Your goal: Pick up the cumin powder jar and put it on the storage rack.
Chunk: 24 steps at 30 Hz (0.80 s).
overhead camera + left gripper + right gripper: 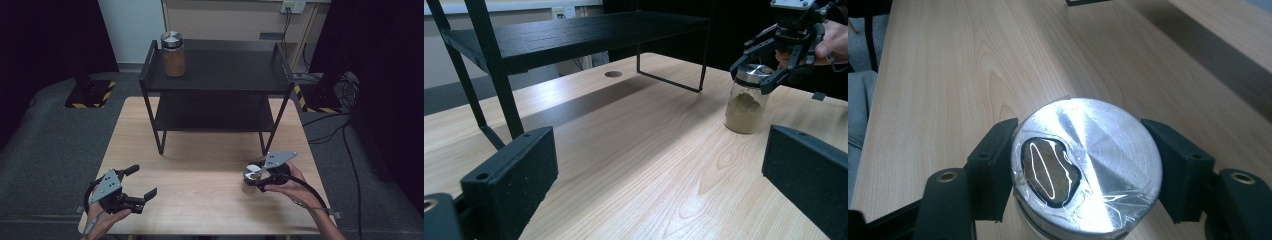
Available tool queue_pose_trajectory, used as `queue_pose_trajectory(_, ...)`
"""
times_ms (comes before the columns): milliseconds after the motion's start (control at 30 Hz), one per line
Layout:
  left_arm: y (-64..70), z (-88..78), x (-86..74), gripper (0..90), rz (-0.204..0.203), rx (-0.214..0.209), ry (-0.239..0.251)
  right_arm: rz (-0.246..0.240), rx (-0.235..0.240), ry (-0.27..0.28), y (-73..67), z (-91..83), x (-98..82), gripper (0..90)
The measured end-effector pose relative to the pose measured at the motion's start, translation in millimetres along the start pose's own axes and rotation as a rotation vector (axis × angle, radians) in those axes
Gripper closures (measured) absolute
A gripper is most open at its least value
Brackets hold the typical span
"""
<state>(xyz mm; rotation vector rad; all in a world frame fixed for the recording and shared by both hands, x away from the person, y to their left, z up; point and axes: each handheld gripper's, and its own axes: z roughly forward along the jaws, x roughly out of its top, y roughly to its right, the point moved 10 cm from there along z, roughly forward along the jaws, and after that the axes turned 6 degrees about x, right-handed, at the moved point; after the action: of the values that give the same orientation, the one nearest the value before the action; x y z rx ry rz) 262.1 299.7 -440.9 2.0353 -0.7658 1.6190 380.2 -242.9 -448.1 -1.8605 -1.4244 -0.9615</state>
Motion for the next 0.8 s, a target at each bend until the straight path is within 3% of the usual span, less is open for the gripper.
queue_pose_trajectory(400, 0.1, 0.1, 0.1, 0.3, 0.001, -0.002, 0.0, 0.023, 0.027, -0.012, 1.1, -0.7, 4.3, 35.2)
queue_pose_trajectory(800, -0.6, 0.0, -0.1, 0.3, -0.01, -0.006, 0.005, 0.004, 0.067, -0.02, 5.3, -17.5, 40.8, 35.3)
